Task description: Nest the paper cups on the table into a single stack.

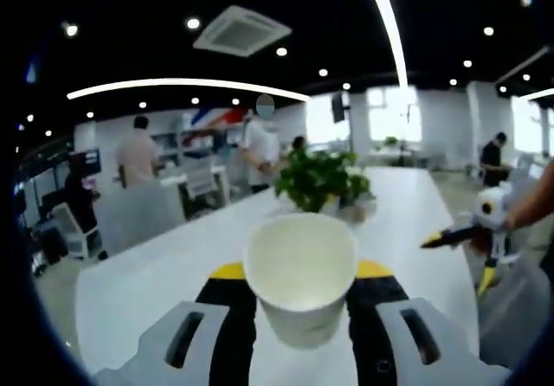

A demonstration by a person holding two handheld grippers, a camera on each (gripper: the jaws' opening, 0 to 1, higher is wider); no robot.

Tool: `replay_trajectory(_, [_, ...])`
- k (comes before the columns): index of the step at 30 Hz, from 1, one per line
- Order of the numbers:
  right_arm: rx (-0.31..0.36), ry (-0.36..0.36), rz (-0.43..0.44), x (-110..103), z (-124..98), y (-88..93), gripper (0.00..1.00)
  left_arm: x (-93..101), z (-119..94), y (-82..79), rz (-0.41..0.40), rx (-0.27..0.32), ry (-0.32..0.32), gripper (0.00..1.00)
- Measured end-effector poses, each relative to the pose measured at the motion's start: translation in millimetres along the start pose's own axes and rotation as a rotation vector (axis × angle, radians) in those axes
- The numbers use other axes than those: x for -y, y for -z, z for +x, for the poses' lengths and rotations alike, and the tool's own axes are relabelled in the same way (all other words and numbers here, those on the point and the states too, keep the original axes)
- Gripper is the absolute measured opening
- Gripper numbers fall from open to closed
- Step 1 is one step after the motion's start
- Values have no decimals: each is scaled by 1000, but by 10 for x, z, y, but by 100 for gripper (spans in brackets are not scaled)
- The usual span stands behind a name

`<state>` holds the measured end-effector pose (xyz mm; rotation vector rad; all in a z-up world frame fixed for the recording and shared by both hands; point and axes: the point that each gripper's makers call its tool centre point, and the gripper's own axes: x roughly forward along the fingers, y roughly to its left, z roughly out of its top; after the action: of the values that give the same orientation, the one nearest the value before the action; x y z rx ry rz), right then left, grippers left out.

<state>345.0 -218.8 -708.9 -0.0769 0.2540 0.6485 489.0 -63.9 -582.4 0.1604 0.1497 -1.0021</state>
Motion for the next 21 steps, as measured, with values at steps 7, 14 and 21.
replay_trajectory(7, [-5,-5,-4,-26,-13,11,100,209,-103,6,-6,5,18,39])
replay_trajectory(14, [-6,-2,-6,-25,-45,9,100,474,-185,68,-5,-1,52,39])
replay_trajectory(21, [-7,-1,-9,-22,-63,5,100,725,-231,67,12,3,89,39])
